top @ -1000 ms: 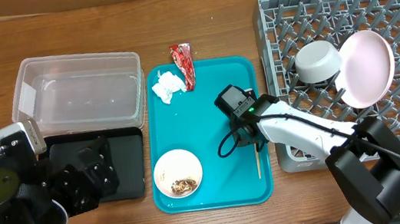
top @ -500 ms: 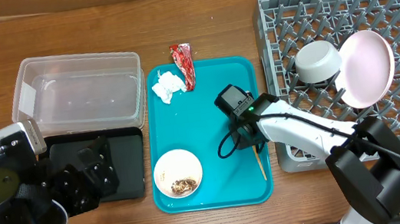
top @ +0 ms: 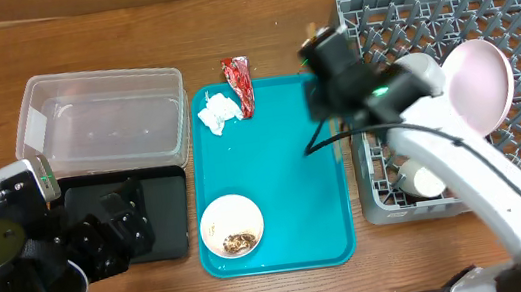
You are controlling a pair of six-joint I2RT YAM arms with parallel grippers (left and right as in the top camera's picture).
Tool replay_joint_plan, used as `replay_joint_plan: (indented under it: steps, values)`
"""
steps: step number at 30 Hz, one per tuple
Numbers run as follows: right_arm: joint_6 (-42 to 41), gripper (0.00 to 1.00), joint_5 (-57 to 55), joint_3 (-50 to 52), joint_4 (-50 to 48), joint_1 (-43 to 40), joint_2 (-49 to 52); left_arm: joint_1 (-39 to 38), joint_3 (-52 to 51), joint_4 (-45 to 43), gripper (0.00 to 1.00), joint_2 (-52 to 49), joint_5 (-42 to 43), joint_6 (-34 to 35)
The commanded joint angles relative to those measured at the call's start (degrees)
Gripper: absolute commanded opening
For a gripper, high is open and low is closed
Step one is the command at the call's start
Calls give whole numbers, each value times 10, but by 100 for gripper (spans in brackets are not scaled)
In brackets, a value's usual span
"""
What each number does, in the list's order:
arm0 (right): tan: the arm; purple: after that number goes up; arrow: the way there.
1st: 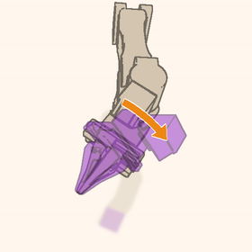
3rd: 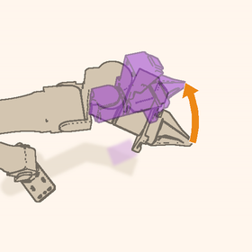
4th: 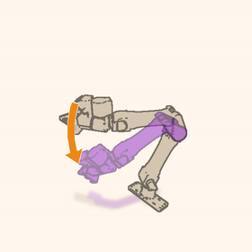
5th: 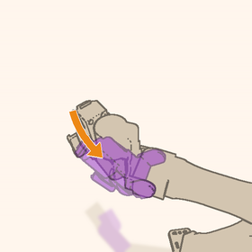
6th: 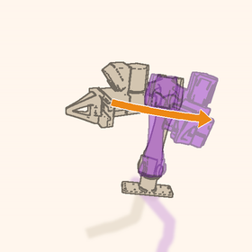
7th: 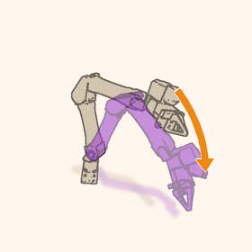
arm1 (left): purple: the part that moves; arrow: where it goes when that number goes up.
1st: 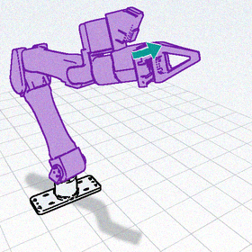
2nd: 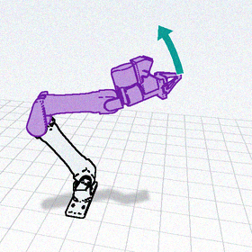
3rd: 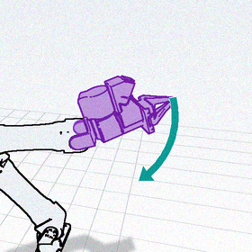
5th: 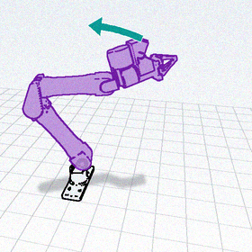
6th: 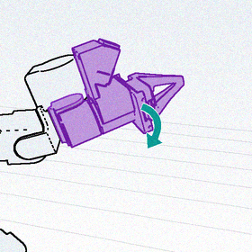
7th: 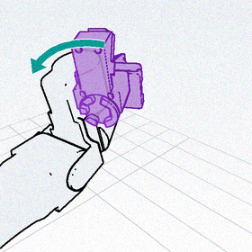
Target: Sort waste into correct bins and load items into the dishwasher
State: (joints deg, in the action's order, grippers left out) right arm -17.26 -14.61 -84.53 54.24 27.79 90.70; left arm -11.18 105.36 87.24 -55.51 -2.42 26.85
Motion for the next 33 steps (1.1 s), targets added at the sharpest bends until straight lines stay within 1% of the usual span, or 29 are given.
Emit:
replay_joint_plan:
  steps: [1, 6, 11, 12, 13, 14, 15, 18, 23, 24, 27, 28, 33]
  values:
    - [56, 4, -28, 3, -5, -47, 19, 3, 2, -1, 100, 0, -10, -7]
    - [89, 4, -28, 10, -22, -102, 62, 3, 2, -1, 100, 0, -10, -7]
    - [98, 4, -26, 10, -25, -125, 87, 3, 2, -1, 100, 0, -10, -7]
    - [98, 9, -27, 9, -26, -125, 87, 3, 2, -1, 100, 0, -10, -7]
    - [98, 28, -27, 5, -25, -125, 85, 3, 2, -1, 100, 0, -10, -7]
    - [98, 55, -23, 0, -20, -124, 83, 3, 2, -1, 100, 0, -10, -7]
    - [98, 62, -16, -8, -10, -120, 79, 3, 2, -1, 100, 0, -10, -7]
    - [98, 71, 4, -38, 25, -111, 57, 3, 2, -1, 100, 0, -10, -7]
    - [96, 75, 29, -98, 83, -87, -10, 3, 2, -1, 100, 0, -10, -7]
    - [96, 77, 40, -106, 93, -81, -26, 3, 2, -1, 100, 0, -10, -7]
    - [96, 90, 82, -116, 114, -63, -83, 3, 2, -1, 100, 0, -10, -7]
    - [96, 99, 97, -116, 119, -57, -102, 3, 2, -1, 100, 0, -10, -7]
    - [96, 100, 147, -116, 135, -38, -184, 3, 2, -1, 100, 0, -10, -7]
